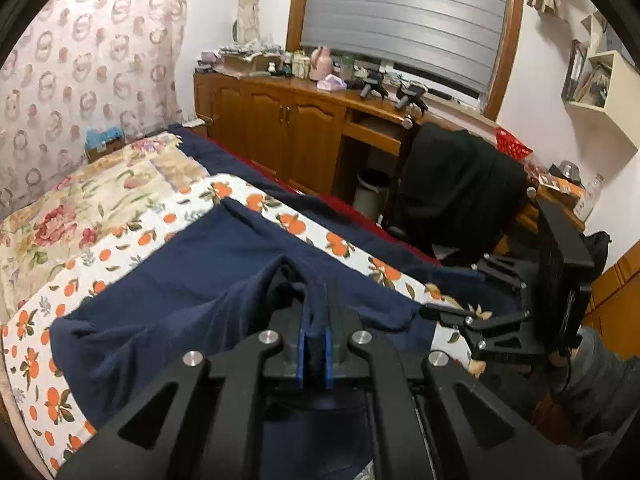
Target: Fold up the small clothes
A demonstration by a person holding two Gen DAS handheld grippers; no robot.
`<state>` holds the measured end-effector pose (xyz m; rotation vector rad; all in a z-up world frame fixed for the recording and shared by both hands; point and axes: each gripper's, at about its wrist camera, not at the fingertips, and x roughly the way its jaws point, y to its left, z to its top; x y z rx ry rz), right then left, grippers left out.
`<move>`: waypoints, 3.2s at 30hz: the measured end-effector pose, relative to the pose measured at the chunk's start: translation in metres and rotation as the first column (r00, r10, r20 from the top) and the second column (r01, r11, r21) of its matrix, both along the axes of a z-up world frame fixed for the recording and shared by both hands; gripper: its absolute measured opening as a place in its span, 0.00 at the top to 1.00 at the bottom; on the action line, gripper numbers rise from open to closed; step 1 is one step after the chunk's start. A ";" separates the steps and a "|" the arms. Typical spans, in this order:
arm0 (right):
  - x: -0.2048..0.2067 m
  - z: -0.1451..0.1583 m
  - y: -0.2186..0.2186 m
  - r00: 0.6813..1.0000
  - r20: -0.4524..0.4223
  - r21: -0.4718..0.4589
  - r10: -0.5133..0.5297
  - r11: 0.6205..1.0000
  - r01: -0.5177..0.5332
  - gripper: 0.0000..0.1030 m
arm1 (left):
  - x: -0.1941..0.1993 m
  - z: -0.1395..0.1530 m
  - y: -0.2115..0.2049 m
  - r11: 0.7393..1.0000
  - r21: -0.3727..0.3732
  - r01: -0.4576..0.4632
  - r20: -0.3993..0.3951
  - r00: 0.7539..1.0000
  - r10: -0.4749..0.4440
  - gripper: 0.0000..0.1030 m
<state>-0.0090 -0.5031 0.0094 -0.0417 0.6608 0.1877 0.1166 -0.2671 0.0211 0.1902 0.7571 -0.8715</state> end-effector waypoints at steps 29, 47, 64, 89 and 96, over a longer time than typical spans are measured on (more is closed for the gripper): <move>0.055 0.025 0.072 0.981 0.003 -0.018 0.193 0.981 -0.193 0.50 | -0.018 -0.069 0.198 0.916 0.021 -0.401 -0.023 0.916 0.401 0.62; 0.081 -0.010 0.249 0.811 -0.148 -0.074 0.567 0.811 -0.580 0.50 | -0.037 -0.068 0.242 0.870 -0.033 -0.493 -0.012 0.870 0.493 0.62; 0.094 0.019 0.228 0.839 -0.079 -0.090 0.538 0.835 -0.543 0.93 | -0.042 -0.074 0.233 0.877 -0.041 -0.479 -0.027 0.878 0.478 0.62; 0.241 0.039 0.085 0.994 -0.107 -0.221 0.008 0.975 -0.031 0.58 | -0.043 -0.086 0.215 0.896 -0.040 -0.442 -0.051 0.897 0.440 0.62; 0.153 0.034 0.060 0.991 -0.105 -0.164 0.086 0.981 -0.103 0.58 | -0.044 -0.091 0.197 0.910 -0.036 -0.413 -0.053 0.910 0.411 0.62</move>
